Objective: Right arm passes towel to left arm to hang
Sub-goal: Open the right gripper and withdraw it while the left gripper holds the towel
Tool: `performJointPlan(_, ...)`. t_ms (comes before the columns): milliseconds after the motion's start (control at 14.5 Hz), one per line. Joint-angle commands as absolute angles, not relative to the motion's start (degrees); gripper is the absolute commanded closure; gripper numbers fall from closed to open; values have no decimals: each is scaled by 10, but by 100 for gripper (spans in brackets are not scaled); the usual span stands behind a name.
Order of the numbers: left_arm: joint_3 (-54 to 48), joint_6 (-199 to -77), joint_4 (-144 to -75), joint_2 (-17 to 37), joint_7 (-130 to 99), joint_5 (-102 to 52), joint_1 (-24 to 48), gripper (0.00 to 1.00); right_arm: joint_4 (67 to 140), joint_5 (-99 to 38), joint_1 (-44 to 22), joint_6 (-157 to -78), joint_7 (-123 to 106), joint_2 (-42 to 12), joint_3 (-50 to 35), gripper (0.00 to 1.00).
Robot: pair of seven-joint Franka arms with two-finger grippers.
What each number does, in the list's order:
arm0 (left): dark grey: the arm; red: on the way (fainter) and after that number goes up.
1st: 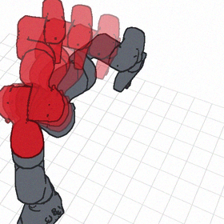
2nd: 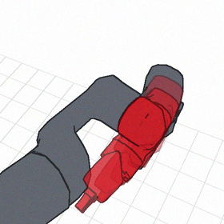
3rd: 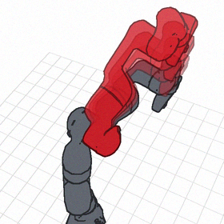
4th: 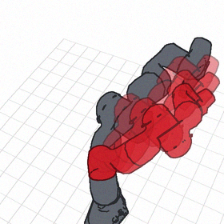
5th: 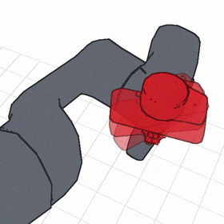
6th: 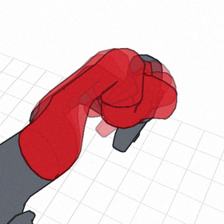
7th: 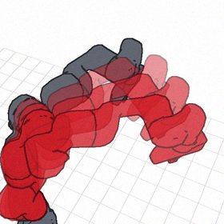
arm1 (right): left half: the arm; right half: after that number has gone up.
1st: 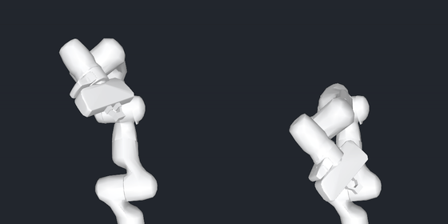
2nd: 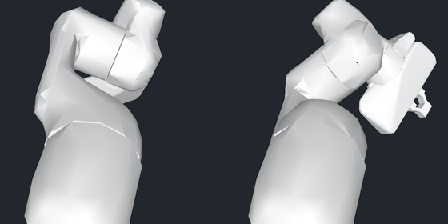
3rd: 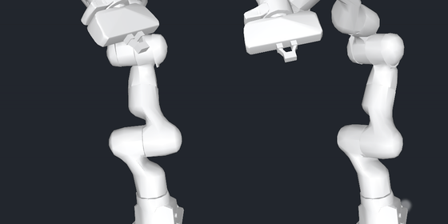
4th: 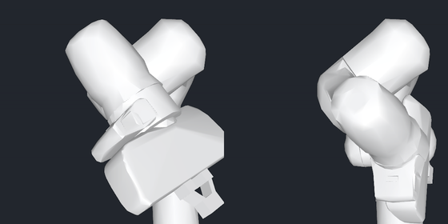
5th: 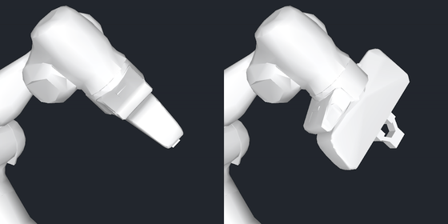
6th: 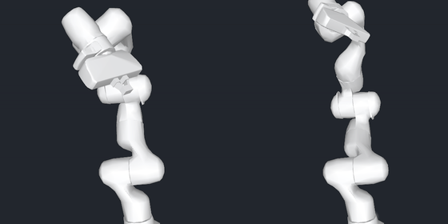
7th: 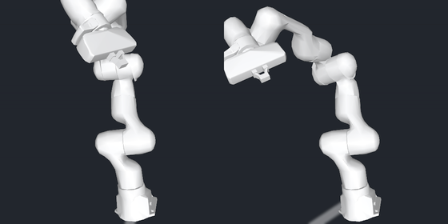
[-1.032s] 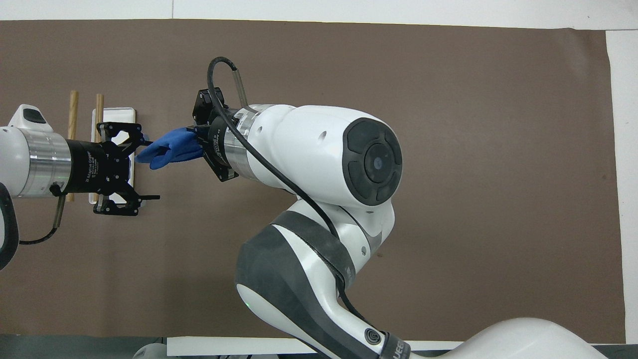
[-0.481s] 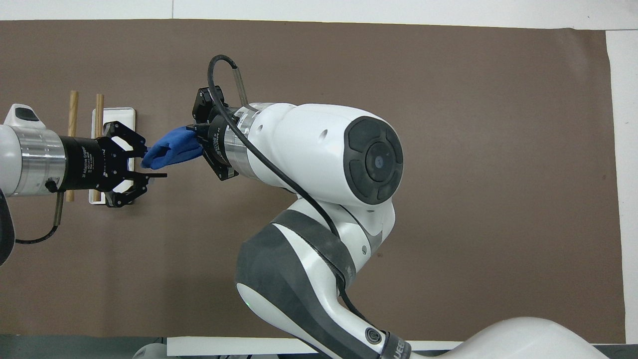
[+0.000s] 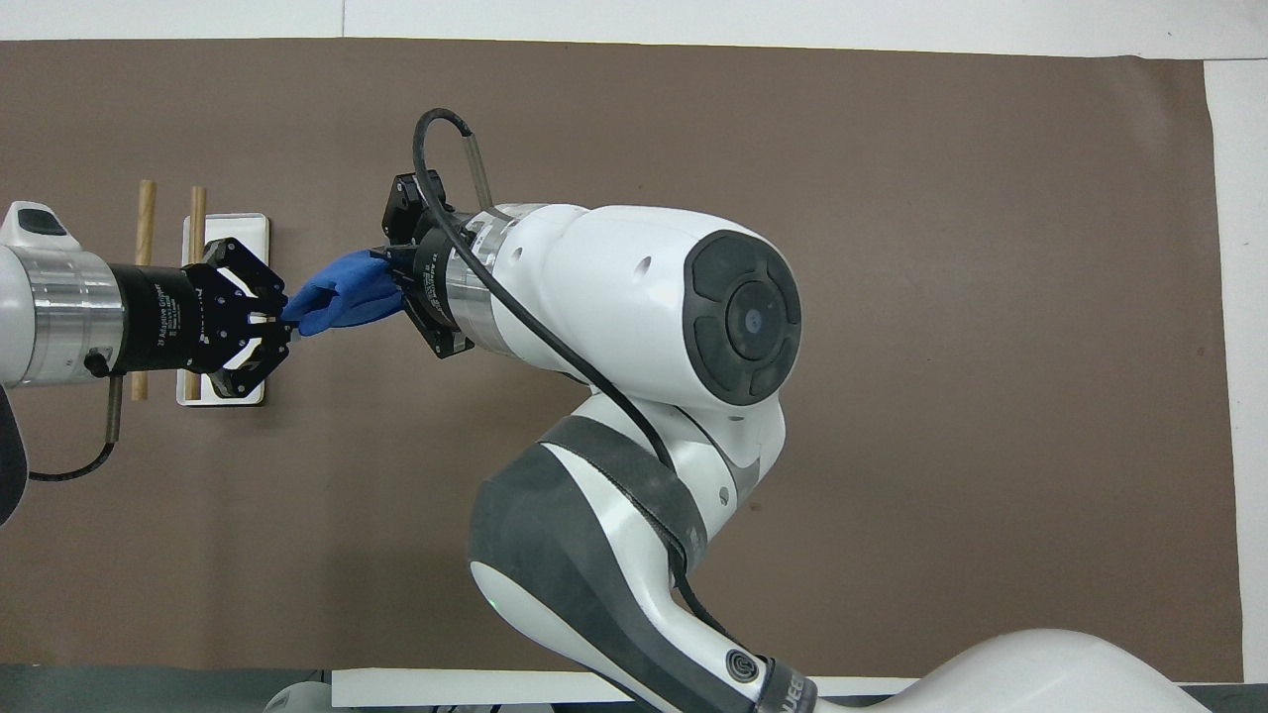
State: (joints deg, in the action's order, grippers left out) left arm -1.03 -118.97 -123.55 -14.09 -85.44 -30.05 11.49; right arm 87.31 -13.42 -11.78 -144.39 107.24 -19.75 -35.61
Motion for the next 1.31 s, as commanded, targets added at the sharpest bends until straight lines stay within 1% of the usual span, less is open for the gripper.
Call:
performJointPlan(0, -11, -1220, -1247, -147, -855, -310, 111, 100, 861, -142, -115, -1445, 1072, -207, -362, 98)
performJointPlan(69, -11, -1220, -1244, -143, -854, -310, 111, 100, 861, -144, -113, -1440, 1072, -207, -362, 71)
performJointPlan(138, -11, -1222, -1242, -142, -853, -310, 111, 100, 863, -144, -113, -1440, 1075, -207, -362, 16)
performJointPlan(206, -11, -1227, -1240, -140, -851, -309, 111, 100, 863, -143, -113, -1439, 1073, -207, -362, 0)
performJointPlan(481, -9, -1262, -1231, -131, -752, -309, 111, 100, 865, -137, -114, -1439, 1071, -207, -362, 0)
performJointPlan(757, -6, -1254, -1221, -125, -549, -309, 91, 100, 871, -134, -111, -1438, 1014, -201, -359, 0)
performJointPlan(894, -4, -1231, -1221, -126, -429, -309, 85, 100, 891, -109, -106, -1439, 926, -192, -355, 0)
performJointPlan(1032, -3, -1199, -1219, -127, -298, -307, 75, 100, 933, -48, -84, -1429, 828, -172, -354, 0)
performJointPlan(1169, -2, -1159, -1210, -127, -195, -294, 61, 100, 961, -29, -58, -1382, 693, -152, -346, 0)
performJointPlan(1238, -3, -1151, -1208, -126, -150, -289, 45, 100, 961, -29, -55, -1330, 617, -142, -325, 0)
